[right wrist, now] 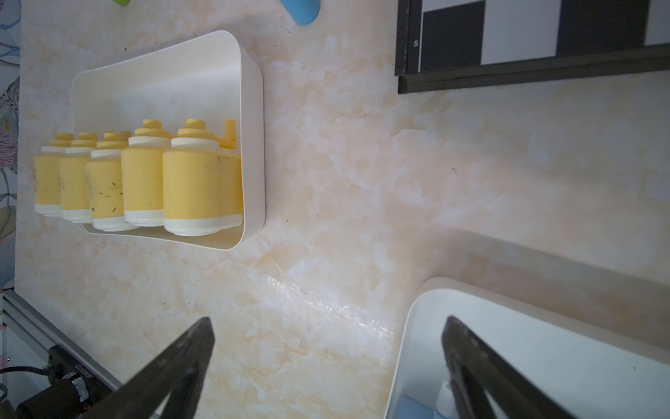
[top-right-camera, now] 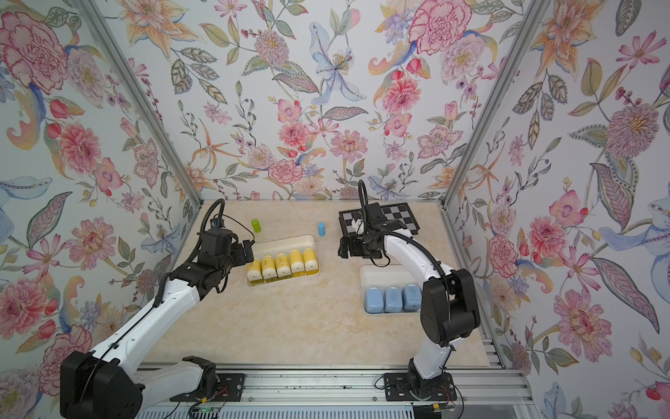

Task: Place the pencil sharpeners by color into the storage box
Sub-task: Reset both arms

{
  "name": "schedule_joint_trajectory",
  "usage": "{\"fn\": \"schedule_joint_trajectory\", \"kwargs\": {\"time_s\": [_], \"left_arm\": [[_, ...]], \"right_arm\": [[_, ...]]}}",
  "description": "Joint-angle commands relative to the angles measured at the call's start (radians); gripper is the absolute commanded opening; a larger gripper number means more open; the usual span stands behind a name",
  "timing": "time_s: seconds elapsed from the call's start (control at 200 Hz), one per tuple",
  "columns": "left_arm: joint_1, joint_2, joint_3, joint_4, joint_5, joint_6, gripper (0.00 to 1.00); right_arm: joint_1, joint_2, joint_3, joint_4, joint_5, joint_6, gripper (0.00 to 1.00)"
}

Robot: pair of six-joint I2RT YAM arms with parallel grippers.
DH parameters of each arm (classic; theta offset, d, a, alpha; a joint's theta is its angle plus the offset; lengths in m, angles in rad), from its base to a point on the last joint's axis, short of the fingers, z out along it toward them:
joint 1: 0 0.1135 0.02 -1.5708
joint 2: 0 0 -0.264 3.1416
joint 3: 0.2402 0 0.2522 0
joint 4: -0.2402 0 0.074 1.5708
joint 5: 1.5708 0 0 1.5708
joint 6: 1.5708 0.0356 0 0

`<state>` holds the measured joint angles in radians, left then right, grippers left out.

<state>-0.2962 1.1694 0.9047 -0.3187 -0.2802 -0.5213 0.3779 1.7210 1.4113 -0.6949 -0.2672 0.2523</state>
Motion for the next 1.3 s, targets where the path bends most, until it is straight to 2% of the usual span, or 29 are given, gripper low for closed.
{"fn": "schedule_joint_trajectory", "kwargs": {"time_s": [0.0, 0.225, 0.495, 0.661, 0.896, 1.061, 1.296], "left_arm": [[0.006, -0.064, -0.042, 0.097, -0.128, 0.098, 0.99], [0.006, -0.143, -0.149, 0.295, -0.281, 0.231, 0.99], [0.026, -0.176, -0.276, 0.546, -0.437, 0.390, 0.99], [0.101, -0.166, -0.359, 0.712, -0.373, 0.445, 0.99], [0.196, -0.104, -0.477, 0.933, -0.234, 0.452, 0.99], [0.206, 0.001, -0.512, 1.057, -0.208, 0.467, 0.99], [0.213, 0.157, -0.572, 1.284, -0.185, 0.485, 1.00]], "right_arm": [[-0.014, -0.039, -0.012, -0.014, 0.041, -0.021, 1.00], [-0.036, -0.060, -0.014, -0.003, 0.159, -0.024, 1.00], [-0.106, -0.152, -0.096, 0.121, 0.176, -0.016, 1.00], [-0.180, -0.182, -0.144, 0.170, 0.195, -0.004, 1.00], [-0.212, -0.281, -0.280, 0.402, 0.271, -0.017, 1.00], [-0.212, -0.347, -0.390, 0.626, 0.286, -0.074, 1.00], [-0.205, -0.442, -0.583, 0.913, 0.384, -0.208, 1.00]]}}
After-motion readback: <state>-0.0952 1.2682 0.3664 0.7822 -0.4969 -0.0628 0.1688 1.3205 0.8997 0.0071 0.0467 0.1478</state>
